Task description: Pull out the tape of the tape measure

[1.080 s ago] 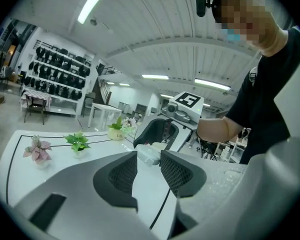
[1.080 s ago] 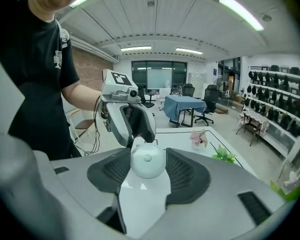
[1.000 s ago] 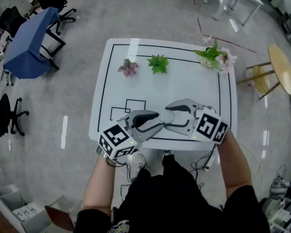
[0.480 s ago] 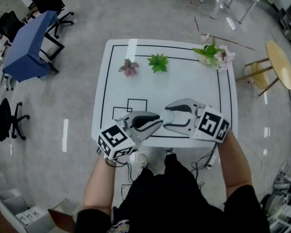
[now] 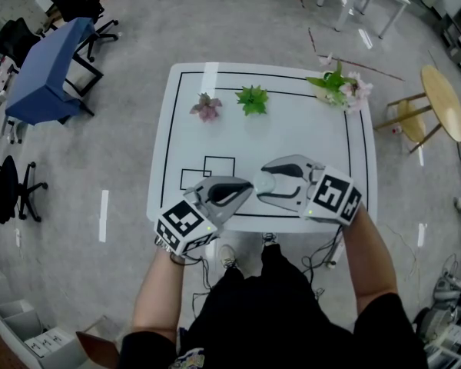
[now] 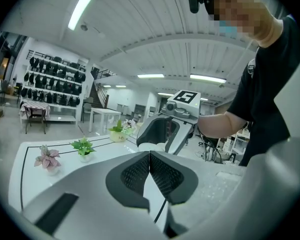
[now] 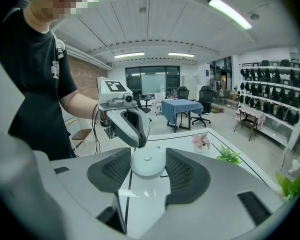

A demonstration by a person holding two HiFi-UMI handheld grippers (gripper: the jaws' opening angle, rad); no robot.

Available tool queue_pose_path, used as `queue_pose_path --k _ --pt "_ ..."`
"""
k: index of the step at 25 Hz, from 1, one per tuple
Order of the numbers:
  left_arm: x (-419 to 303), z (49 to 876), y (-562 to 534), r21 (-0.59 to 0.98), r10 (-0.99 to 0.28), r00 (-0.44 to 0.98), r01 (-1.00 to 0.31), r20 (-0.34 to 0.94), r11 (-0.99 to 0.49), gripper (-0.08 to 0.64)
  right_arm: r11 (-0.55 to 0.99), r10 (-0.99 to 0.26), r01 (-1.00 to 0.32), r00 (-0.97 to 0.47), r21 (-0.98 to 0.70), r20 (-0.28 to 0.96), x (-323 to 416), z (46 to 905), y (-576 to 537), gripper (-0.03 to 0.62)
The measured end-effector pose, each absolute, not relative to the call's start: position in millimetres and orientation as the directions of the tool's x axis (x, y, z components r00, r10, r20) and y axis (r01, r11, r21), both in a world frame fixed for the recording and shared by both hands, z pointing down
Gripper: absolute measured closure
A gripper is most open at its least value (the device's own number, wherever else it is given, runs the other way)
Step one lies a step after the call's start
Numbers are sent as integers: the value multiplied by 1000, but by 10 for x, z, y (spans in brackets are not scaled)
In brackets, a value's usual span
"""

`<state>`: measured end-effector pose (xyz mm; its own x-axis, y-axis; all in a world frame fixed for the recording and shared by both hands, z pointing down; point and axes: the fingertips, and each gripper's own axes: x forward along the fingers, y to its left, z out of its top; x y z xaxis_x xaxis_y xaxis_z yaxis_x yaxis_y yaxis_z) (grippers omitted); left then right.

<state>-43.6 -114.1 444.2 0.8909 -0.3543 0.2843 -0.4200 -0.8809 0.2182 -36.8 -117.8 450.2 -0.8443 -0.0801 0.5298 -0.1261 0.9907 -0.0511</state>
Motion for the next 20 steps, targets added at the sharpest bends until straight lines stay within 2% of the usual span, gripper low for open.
queue_pose_path --k 7,9,11,20 --pt "-433 4387 -1113 152 -366 893 -413 264 -898 545 986 -71 -136 -867 -98 493 -365 4467 -1182 374" --pt "-420 4408 -1116 137 -366 889 -413 275 -901 457 985 -63 -134 -869 -110 491 -354 4474 -1182 374" --pt "-425 4432 -1133 140 -376 883 -425 279 -894 420 984 -61 -134 -870 -116 489 -344 4483 -1186 374" --pt "-392 4401 -1120 135 -351 897 -396 269 -908 426 980 -44 -126 -891 -153 452 -357 4434 -1176 374"
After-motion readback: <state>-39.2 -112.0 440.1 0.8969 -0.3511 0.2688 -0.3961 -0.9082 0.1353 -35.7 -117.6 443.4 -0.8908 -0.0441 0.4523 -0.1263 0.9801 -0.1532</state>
